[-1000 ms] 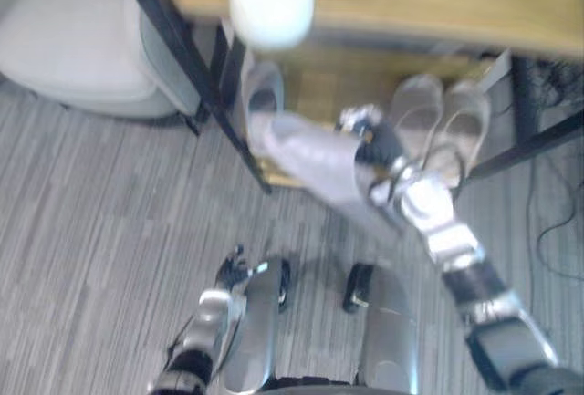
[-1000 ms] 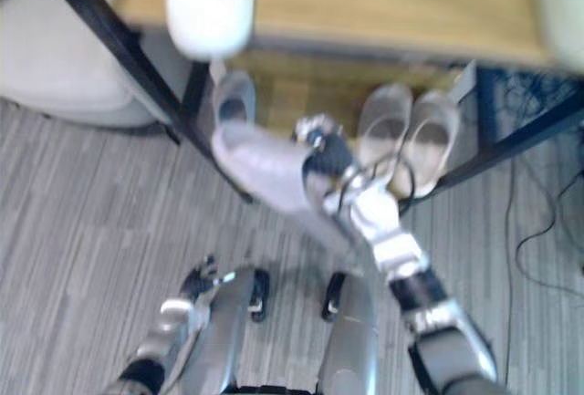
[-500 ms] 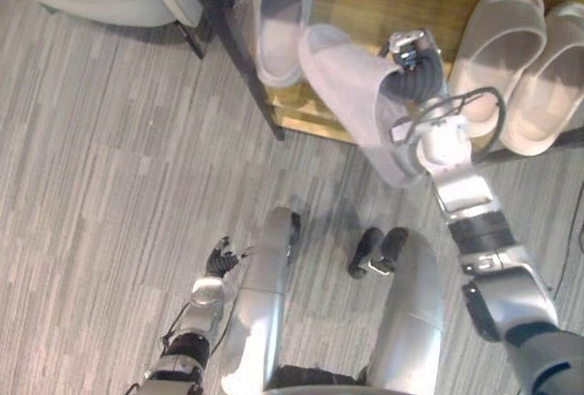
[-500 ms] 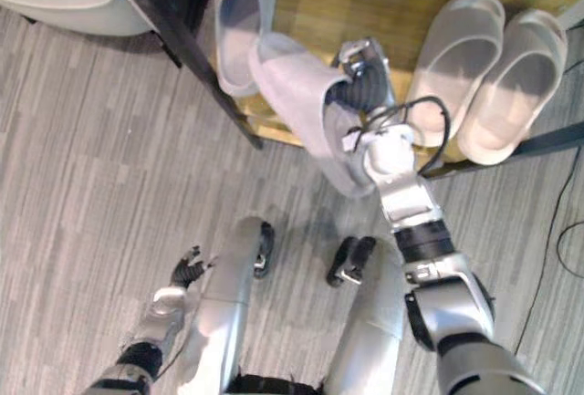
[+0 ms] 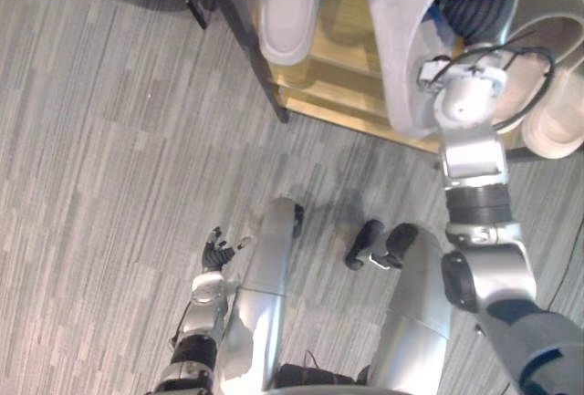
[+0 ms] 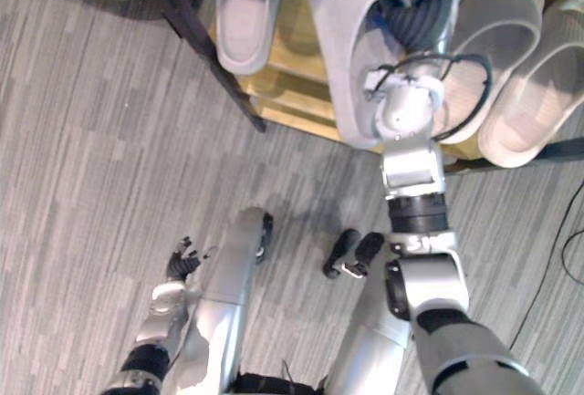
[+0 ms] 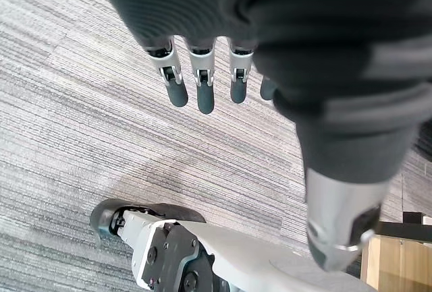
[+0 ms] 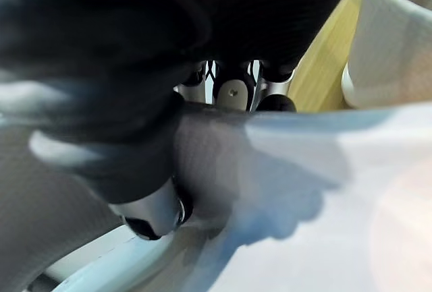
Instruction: Organize the slippers on the shoe rack
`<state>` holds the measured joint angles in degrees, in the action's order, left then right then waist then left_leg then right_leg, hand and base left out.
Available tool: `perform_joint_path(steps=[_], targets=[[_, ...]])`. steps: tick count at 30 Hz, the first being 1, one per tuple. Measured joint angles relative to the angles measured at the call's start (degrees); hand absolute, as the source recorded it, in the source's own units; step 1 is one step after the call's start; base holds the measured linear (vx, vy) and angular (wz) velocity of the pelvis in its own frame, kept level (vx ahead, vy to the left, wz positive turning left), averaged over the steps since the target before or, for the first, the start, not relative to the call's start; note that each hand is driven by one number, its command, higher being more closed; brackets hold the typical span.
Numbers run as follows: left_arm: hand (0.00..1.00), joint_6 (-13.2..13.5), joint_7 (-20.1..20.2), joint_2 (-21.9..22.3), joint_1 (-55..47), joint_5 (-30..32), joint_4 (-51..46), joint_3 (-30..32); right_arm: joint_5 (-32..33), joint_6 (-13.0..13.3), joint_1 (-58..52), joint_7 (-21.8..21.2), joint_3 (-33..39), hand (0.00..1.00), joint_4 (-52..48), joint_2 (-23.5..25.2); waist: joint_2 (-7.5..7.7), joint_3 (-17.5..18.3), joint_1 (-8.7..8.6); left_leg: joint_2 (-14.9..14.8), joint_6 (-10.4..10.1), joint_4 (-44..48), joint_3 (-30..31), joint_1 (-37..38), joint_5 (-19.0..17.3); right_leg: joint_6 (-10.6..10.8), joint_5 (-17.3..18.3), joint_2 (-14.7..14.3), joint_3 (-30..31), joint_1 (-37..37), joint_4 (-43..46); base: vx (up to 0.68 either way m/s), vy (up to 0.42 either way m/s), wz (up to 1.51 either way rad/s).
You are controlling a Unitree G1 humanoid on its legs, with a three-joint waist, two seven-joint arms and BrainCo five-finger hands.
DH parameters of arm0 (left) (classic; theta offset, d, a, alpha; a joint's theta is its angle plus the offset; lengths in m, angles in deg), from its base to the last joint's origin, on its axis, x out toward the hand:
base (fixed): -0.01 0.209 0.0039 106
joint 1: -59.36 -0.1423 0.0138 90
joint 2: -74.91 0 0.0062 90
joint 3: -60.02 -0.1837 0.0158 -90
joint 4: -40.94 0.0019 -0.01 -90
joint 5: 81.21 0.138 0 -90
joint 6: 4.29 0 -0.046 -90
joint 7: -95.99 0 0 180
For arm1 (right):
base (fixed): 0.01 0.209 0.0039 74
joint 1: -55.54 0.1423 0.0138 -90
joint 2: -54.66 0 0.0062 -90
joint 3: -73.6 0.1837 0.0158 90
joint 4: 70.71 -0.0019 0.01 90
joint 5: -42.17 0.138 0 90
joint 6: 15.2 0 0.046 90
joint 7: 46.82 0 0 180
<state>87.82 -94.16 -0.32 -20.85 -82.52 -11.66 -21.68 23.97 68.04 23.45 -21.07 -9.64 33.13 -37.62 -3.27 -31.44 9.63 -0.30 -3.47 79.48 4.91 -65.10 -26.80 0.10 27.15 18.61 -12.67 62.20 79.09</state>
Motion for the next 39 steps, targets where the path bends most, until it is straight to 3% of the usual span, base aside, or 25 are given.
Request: perform_joint_path(steps=[16,17,25,39], targets=[[0.0,0.43,-2.07,1.73,0.38,-1.14,-2.01,1.27,0.4,-1.01,14.13,0.05,-1.01,1.0,16.46,-0.37,0.72,0.28,1.29,0.1,-2.23,-1.2,2.06,-3.32,1.38,-0.32,0.0,0.17,-2.31,2.58,-0.02,-0.01,-0.005,0.03],[0.0,0.43,-2.07,1.77,0.46,-1.13,-2.0,1.26,0.43,-1.02,14.2,-0.07,-1.39,0.0,17.31,-0.37,0.72,0.28,1.44,0.09,-2.25,-1.19,2.07,-3.33,1.38,-0.37,-0.02,0.18,-2.3,2.64,0.07,0.0,0.0,0.0],[0.0,0.61,-2.24,1.73,0.71,-3.46,-2.41,0.86,1.9,-1.04,16.71,-0.65,-3.12,0.0,23.83,-1.98,0.72,0.28,2.28,0.84,-2.99,-1.16,3.19,-6.39,2.46,-0.36,0.07,0.55,-3.03,5.19,0.66,-0.01,0.002,0.05],[0.0,1.43,-2.24,1.61,0.71,-4.65,-2.38,0.76,9.58,-0.91,17.05,1.38,-2.23,0.0,23.16,-2.14,0.72,0.28,2.42,0.85,-3.23,-1.26,3.35,-6.94,3.07,-0.62,-0.09,0.51,-3.12,5.81,0.73,0.0,0.0,0.01]])
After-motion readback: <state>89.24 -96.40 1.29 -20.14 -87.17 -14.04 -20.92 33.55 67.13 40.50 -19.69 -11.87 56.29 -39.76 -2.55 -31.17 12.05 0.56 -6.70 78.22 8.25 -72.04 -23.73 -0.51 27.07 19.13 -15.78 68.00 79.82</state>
